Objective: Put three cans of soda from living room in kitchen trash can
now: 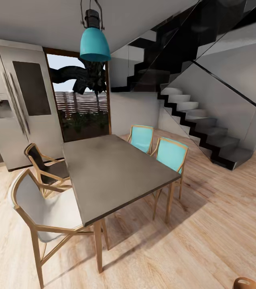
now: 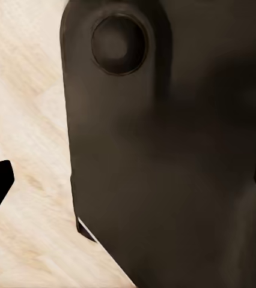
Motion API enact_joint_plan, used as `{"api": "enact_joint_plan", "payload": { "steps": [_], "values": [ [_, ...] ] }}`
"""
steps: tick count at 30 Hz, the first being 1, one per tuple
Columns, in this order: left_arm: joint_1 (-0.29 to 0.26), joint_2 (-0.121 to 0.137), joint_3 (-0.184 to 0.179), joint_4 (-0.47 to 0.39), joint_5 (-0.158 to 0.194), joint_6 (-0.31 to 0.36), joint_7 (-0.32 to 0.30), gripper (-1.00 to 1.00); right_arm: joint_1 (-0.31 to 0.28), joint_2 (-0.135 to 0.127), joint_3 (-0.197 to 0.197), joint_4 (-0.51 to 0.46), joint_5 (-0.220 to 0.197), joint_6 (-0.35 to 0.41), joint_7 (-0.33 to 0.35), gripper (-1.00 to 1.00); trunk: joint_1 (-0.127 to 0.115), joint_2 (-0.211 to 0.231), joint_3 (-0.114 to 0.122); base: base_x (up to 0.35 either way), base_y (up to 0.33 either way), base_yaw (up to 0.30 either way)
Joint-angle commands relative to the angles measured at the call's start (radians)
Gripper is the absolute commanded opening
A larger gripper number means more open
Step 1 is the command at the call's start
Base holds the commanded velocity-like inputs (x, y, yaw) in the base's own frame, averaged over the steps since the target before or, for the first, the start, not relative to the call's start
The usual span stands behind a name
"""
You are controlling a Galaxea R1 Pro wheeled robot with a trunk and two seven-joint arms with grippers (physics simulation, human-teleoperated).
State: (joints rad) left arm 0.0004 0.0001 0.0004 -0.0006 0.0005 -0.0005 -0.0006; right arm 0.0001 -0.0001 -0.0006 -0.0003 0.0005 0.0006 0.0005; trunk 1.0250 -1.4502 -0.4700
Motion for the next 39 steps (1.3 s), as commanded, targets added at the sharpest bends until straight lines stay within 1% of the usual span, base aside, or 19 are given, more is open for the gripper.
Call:
{"api": "enact_joint_plan", "payload": {
  "steps": [1, 4, 11, 16, 20, 24, 25, 27, 29, 34, 35, 39],
  "values": [
    [0.005, 0.006, 0.005, -0.005, 0.005, -0.005, -0.005, 1.0, -0.006, -0.006, -0.005, -0.005, 0.005, 0.005, 0.005, 1.0, 0.0, 0.0, 0.0, 0.0, 0.0, 0.0],
    [0.022, 0.023, 0.022, -0.022, 0.022, -0.007, -0.022, 1.0, -0.023, -0.023, -0.022, -0.023, 0.022, 0.019, 0.01, 1.0, 0.0, 0.0, 0.0, 0.0, 0.0, 0.0],
    [0.061, 0.062, 0.062, -0.061, 0.061, -0.007, -0.061, 1.0, -0.063, -0.062, -0.062, -0.062, 0.062, 0.019, 0.01, 1.0, 0.0, 0.0, 0.0, 0.0, 0.0, 0.0],
    [0.061, 0.09, 0.091, -0.089, 0.089, -0.007, -0.089, 1.0, -0.092, -0.09, -0.09, -0.091, 0.091, 0.019, 0.01, 1.0, 0.0, 0.0, 0.0, 0.0, 0.0, 0.0],
    [0.061, 0.11, 0.115, -0.111, 0.111, -0.007, -0.112, 1.0, -0.115, -0.113, -0.11, -0.114, 0.092, 0.019, 0.01, 1.0, 0.0, 0.0, 0.0, 0.0, 0.0, 0.0],
    [0.061, 0.11, 0.138, -0.133, 0.134, -0.007, -0.134, 1.0, -0.138, -0.135, -0.11, -0.137, 0.092, 0.019, 0.01, 1.0, 0.0, 0.0, 0.0, 0.0, 0.0, 0.0],
    [0.066, 0.105, 0.143, -0.139, 0.14, -0.01, -0.14, 1.0, -0.144, -0.138, -0.109, -0.142, 0.09, 0.018, 0.01, 1.0, 0.0, 0.0, 0.0, 0.0, 0.0, 0.0],
    [0.078, 0.093, 0.154, -0.15, 0.151, -0.01, -0.151, 1.0, -0.156, -0.136, -0.108, -0.138, 0.09, 0.016, 0.01, 1.0, 0.0, 0.0, 0.0, 0.0, 0.0, 0.0],
    [0.089, 0.082, 0.157, -0.161, 0.162, -0.01, -0.162, 1.0, -0.167, -0.134, -0.108, -0.127, 0.089, 0.014, 0.01, 1.0, 0.0, 0.0, 0.0, 0.0, 0.0, 0.0],
    [0.117, 0.076, 0.156, -0.189, 0.19, -0.009, -0.19, 1.0, -0.195, -0.128, -0.109, -0.099, 0.088, 0.013, 0.01, 1.0, 0.0, 0.0, 0.0, 0.0, 0.0, 0.0],
    [0.127, 0.075, 0.155, -0.309, 0.227, -0.009, -0.557, 1.0, -0.288, -0.126, -0.109, 0.034, 0.088, 0.013, 0.01, 1.0, 0.0, 0.0, 0.0, 0.0, 0.0, 0.0],
    [0.128, 0.074, 0.154, -0.273, 0.227, -0.011, -0.541, 1.0, -0.283, -0.125, -0.11, 0.045, 0.087, 0.012, 0.01, 1.0, 0.0, 0.0, 0.0, 0.0, 0.0, 0.0]
  ]
}}
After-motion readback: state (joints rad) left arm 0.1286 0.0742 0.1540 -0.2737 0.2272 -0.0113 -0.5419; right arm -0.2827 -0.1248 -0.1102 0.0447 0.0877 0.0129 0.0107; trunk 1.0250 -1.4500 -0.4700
